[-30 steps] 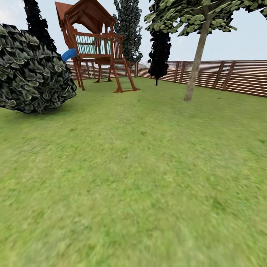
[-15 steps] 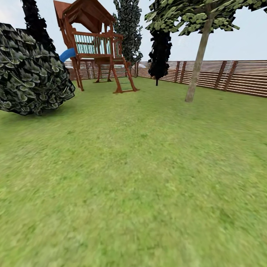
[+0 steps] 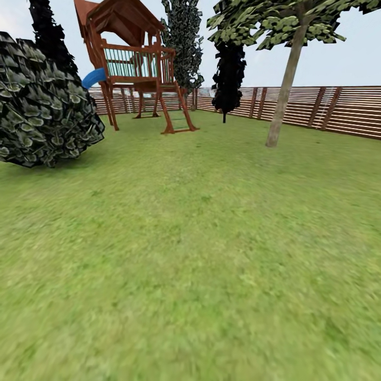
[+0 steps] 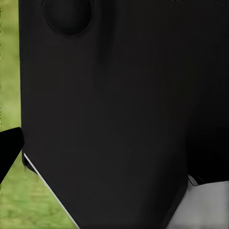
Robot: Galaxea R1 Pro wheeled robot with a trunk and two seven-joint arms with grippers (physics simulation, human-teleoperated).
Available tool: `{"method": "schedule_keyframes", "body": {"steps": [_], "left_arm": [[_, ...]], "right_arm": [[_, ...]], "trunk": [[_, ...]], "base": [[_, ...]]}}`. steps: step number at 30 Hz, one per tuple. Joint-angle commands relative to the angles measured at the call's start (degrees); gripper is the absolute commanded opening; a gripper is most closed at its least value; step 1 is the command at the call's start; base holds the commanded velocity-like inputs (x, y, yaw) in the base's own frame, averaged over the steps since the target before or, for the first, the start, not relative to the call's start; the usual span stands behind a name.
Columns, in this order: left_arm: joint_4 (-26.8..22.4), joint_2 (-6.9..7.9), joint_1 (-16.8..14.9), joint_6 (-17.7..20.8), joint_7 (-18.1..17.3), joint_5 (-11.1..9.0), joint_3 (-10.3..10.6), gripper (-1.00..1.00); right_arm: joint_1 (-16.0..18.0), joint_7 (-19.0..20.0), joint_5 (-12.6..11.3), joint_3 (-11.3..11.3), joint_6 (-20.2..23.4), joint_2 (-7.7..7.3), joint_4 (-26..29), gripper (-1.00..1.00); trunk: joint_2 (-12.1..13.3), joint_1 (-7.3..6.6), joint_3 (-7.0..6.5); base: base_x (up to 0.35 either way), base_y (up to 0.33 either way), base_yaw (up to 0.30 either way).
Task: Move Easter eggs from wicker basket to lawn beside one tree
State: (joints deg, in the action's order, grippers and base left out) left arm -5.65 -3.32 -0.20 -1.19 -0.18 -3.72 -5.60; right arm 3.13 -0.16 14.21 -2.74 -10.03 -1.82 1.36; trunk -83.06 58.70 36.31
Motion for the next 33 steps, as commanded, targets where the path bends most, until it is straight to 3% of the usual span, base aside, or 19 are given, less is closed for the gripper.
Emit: {"method": "schedule_keyframes", "body": {"steps": [1,33], "left_arm": [[0.0,-0.02,0.0,-0.1,0.0,-0.4,-0.3,1.00],[0.0,-0.02,0.0,-0.1,0.0,-0.4,-0.2,1.00]], "right_arm": [[0.0,0.0,0.1,-0.3,-0.2,-0.02,0.0,1.00],[0.0,0.0,0.1,-0.3,-0.2,-0.02,0.0,1.00]], "trunk": [[0.0,0.03,0.05],[0.0,0.03,0.05]], "base": [[0.339,0.000,0.000],[0.339,0.000,0.000]]}}
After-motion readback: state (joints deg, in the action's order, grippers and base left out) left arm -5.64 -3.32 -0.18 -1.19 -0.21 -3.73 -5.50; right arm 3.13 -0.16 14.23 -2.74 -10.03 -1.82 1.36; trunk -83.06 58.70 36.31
